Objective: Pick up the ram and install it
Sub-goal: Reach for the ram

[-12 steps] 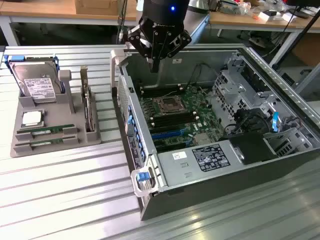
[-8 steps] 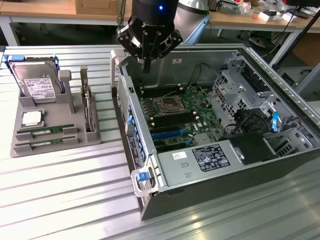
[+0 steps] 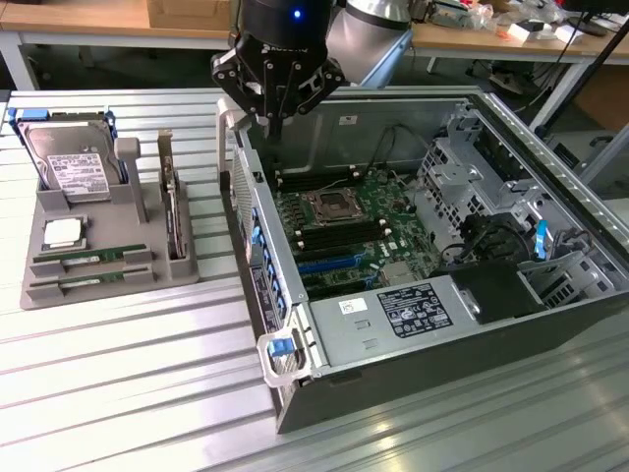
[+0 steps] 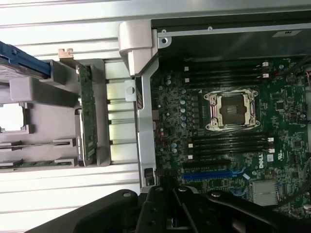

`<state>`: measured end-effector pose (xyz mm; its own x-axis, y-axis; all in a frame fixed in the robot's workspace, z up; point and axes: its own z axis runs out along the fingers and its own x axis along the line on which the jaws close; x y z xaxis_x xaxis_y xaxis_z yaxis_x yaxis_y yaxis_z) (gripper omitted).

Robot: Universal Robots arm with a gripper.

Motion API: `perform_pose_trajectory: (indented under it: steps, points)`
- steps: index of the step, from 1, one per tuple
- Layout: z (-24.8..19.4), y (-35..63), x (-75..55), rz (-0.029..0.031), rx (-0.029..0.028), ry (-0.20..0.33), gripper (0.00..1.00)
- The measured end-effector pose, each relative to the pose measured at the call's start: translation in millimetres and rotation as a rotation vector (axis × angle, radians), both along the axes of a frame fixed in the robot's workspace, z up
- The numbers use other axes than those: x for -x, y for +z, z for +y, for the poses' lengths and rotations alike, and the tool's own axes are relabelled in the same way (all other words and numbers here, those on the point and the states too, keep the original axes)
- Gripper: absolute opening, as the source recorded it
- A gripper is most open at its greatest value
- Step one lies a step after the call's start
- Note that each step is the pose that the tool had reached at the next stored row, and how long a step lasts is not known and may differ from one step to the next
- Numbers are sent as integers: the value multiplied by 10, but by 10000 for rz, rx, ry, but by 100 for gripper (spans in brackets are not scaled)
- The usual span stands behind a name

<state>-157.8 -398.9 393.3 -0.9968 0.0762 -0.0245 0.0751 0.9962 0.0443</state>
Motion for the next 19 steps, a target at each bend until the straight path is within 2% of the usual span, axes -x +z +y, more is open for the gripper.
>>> perform_pose_trajectory:
  steps: [5, 19]
  points:
    - [0, 0, 137, 0, 0, -1, 11]
    - [0, -1, 402, 0, 0, 1, 11]
